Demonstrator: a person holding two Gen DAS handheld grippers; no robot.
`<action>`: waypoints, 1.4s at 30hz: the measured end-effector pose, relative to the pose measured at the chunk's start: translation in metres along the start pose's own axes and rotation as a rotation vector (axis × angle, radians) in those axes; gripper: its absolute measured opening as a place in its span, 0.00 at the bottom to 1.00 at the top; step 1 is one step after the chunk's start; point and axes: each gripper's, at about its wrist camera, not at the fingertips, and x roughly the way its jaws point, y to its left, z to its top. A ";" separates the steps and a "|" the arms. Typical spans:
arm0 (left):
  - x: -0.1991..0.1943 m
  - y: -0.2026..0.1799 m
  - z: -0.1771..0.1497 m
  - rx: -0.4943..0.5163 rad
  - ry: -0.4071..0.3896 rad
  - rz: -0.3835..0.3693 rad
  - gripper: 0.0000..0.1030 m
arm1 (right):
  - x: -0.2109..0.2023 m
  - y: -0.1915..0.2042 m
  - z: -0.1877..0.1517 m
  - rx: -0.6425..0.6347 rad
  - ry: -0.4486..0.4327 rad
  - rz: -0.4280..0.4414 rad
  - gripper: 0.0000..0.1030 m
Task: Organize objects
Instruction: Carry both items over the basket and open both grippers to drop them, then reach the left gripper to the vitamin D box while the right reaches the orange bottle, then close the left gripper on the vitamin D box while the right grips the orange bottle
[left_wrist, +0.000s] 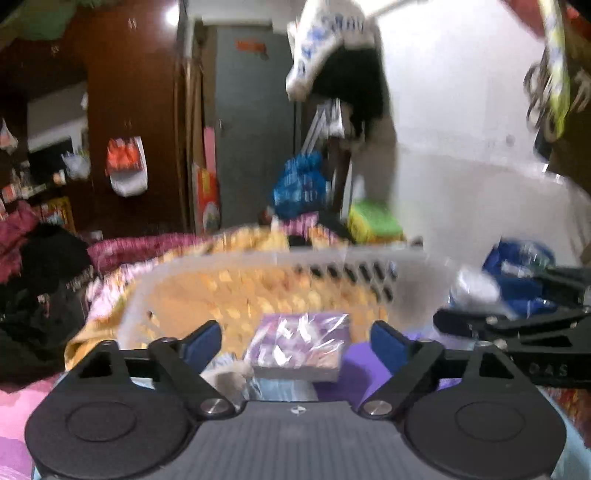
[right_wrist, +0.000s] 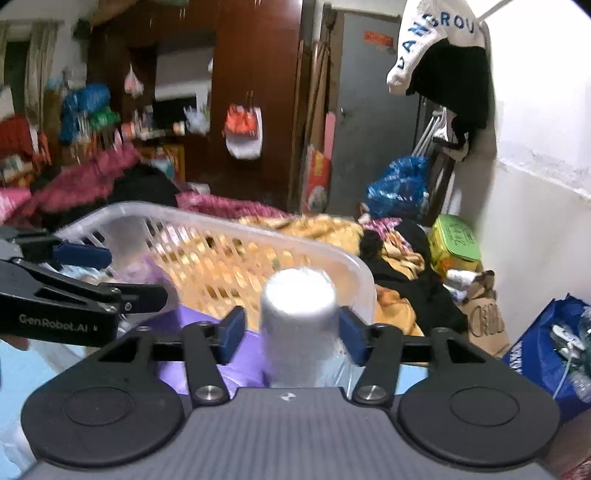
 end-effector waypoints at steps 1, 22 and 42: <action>-0.014 -0.002 -0.003 0.002 -0.044 0.010 0.91 | -0.011 -0.001 -0.001 0.008 -0.037 -0.001 0.90; -0.076 -0.111 -0.156 0.142 0.031 -0.110 1.00 | -0.084 -0.050 -0.104 0.261 -0.106 0.122 1.00; -0.067 -0.091 -0.162 0.095 0.053 -0.051 0.78 | -0.035 0.017 -0.094 0.119 0.069 0.184 0.83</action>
